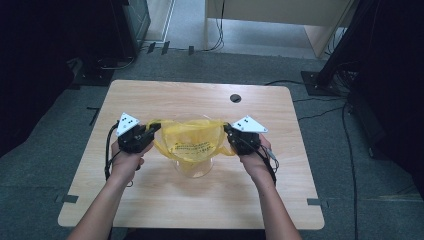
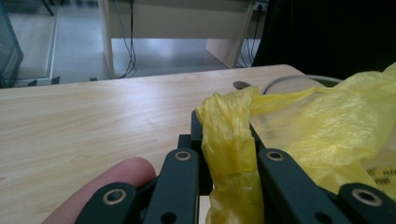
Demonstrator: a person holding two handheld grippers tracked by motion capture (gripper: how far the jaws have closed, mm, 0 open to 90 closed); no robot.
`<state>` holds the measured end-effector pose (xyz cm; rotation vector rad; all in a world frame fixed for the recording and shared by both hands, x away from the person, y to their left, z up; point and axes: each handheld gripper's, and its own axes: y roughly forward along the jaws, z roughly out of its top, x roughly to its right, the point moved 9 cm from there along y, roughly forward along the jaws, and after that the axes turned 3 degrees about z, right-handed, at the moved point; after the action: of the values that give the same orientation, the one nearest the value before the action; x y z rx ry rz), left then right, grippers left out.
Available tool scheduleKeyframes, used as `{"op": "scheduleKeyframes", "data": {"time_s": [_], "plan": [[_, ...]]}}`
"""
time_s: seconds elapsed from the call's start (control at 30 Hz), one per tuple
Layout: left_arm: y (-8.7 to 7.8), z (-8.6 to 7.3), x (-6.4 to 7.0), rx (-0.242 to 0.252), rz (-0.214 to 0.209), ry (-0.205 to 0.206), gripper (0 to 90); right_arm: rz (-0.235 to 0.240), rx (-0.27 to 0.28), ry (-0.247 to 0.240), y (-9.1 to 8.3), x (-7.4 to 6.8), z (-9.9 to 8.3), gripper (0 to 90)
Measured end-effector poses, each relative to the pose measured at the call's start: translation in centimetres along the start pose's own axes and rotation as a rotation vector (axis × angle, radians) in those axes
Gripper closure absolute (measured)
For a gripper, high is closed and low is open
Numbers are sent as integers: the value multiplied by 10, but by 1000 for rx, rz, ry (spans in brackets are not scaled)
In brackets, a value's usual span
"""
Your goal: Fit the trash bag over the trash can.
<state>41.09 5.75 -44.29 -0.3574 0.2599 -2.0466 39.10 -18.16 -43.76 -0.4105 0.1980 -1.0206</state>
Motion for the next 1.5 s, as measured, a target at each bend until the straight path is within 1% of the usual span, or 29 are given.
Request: {"op": "scheduleKeyframes", "data": {"time_s": [0.07,0.13,0.2,0.23,0.27,0.3,0.33,0.37,0.43,0.47,0.53,0.6,0.7,0.77,0.87,0.93,0.97,1.0,1.07,1.1,1.13,1.17,1.2,1.27,1.3,1.33,1.37,1.43,1.5], "plan": [[8,-3,-1,-16,7,-18,854,-5,1,0,5,0,2,894],[17,-9,-3,-53,27,-41,892,-9,-18,-3,13,1,0,895],[26,-18,-5,-96,13,-73,900,0,-42,-1,21,0,-6,897],[30,-22,-5,-116,13,-83,900,8,-60,13,27,-1,-11,898],[33,-26,-6,-131,12,-90,900,8,-60,13,27,-1,-11,898],[35,-30,-5,-146,-1,-104,900,15,-65,23,30,-1,-13,898],[36,-31,-5,-152,-1,-105,900,34,-64,41,33,-3,-15,900],[38,-33,-4,-160,-5,-112,900,31,-62,48,34,-2,-15,900],[40,-35,-1,-184,-14,-124,900,31,-64,81,37,-2,-16,900],[42,-37,1,-203,-24,-140,900,39,-65,99,38,-2,-15,900],[46,-41,4,-234,-46,-178,900,67,-74,158,41,-1,-16,900],[48,-42,5,-256,-47,-208,900,91,-93,211,43,0,-17,900],[51,-43,4,-276,-50,-239,900,93,-121,221,44,0,-17,900],[53,-44,3,-288,-37,-251,900,99,-138,246,44,0,-17,900],[54,-43,1,-306,-21,-236,900,98,-161,290,47,2,-17,900],[55,-43,0,-309,7,-200,900,97,-187,314,50,4,-19,900],[55,-42,0,-310,20,-180,900,105,-209,337,53,5,-21,900],[55,-42,0,-315,23,-175,900,105,-209,337,53,5,-21,900],[57,-46,-1,-346,15,-169,900,108,-216,344,56,6,-22,900],[59,-50,-2,-369,10,-172,900,98,-233,337,59,7,-25,900],[61,-56,-3,-389,16,-164,900,98,-233,337,59,7,-25,900],[62,-61,-4,-398,27,-151,900,91,-251,322,61,6,-29,900],[63,-67,-6,-410,38,-139,900,63,-262,298,64,5,-37,900],[62,-78,-10,-425,50,-142,900,53,-258,306,64,6,-41,900],[60,-89,-15,-437,52,-161,900,23,-251,328,66,10,-51,900],[60,-89,-15,-437,52,-161,900,23,-250,339,66,10,-57,899],[59,-97,-16,-443,40,-177,900,29,-245,348,67,10,-61,899],[58,-99,-15,-447,37,-176,900,32,-247,352,68,8,-64,897],[56,-103,-12,-454,35,-158,900,31,-251,340,69,5,-68,897]]}}
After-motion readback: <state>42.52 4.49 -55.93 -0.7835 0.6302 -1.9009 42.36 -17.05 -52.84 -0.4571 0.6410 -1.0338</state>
